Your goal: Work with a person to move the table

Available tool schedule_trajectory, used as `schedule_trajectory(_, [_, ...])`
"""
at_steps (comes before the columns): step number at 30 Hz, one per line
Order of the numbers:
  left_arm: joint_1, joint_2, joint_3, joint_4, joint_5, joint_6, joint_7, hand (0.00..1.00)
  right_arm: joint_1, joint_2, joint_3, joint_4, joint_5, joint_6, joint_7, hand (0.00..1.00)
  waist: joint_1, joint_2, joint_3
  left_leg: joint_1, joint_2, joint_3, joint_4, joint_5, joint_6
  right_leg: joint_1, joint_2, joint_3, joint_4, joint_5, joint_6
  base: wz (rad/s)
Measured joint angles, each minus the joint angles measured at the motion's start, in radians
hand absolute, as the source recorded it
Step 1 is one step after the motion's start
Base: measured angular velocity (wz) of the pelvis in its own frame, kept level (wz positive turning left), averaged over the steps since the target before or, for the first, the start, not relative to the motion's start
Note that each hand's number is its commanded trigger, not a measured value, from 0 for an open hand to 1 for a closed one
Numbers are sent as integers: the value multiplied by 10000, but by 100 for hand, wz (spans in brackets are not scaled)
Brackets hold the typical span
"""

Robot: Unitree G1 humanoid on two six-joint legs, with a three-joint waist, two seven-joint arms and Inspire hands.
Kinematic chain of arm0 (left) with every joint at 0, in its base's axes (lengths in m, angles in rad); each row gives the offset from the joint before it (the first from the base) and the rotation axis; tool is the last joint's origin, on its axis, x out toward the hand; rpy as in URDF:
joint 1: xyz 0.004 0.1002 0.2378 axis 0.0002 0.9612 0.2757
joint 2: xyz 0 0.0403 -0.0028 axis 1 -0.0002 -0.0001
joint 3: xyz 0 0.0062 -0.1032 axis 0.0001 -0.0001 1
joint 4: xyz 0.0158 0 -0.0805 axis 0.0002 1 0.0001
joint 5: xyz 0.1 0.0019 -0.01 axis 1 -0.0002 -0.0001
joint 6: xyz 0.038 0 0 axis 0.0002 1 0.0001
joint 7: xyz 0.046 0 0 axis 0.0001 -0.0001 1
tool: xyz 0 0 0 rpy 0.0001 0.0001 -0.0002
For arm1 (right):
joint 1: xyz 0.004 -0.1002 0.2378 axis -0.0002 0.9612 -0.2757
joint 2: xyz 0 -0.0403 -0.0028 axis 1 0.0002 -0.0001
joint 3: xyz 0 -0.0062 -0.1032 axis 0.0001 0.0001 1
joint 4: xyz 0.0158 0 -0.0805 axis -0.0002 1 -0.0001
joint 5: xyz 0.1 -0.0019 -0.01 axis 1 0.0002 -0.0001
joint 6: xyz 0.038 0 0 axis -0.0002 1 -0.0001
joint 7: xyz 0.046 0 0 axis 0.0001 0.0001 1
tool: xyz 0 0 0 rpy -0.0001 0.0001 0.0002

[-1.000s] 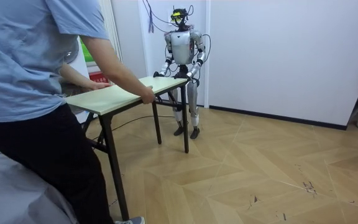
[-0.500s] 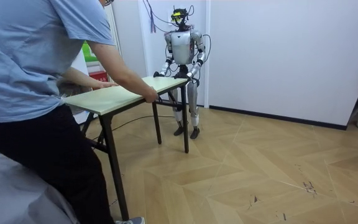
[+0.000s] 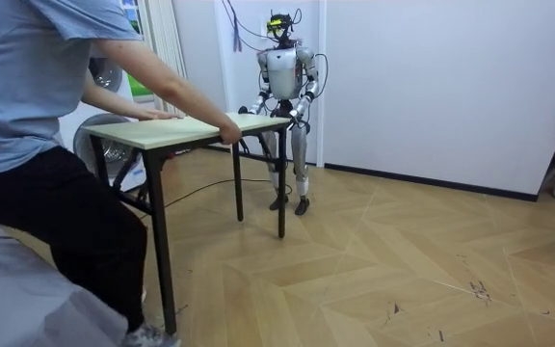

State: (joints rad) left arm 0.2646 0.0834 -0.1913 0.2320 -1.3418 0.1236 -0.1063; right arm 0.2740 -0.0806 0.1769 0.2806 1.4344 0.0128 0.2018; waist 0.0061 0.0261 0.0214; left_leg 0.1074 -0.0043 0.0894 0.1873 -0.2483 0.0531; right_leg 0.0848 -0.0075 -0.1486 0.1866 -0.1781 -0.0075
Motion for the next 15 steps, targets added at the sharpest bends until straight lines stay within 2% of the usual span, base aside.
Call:
schedule_trajectory(5, [24,1,6,0,94,-7,-136,100,17,-12,7,-11,-10,-25,62,100,28,92,-27,-52,2,7,16,0,0,-47,-14,-33,13,2,-3,0])
schedule_trajectory(11, [161,-33,20,-232,155,-7,-148,100,38,-61,-2,-191,-33,-34,57,100,69,77,-49,-170,2,41,107,1,0,-193,-25,-39,14,1,-3,-2])
schedule_trajectory(15, [624,-45,8,-840,189,-6,-148,100,396,-112,27,-715,-3,-16,30,100,76,74,-51,-150,17,37,85,2,-1,-195,-17,-31,-6,2,-2,0])
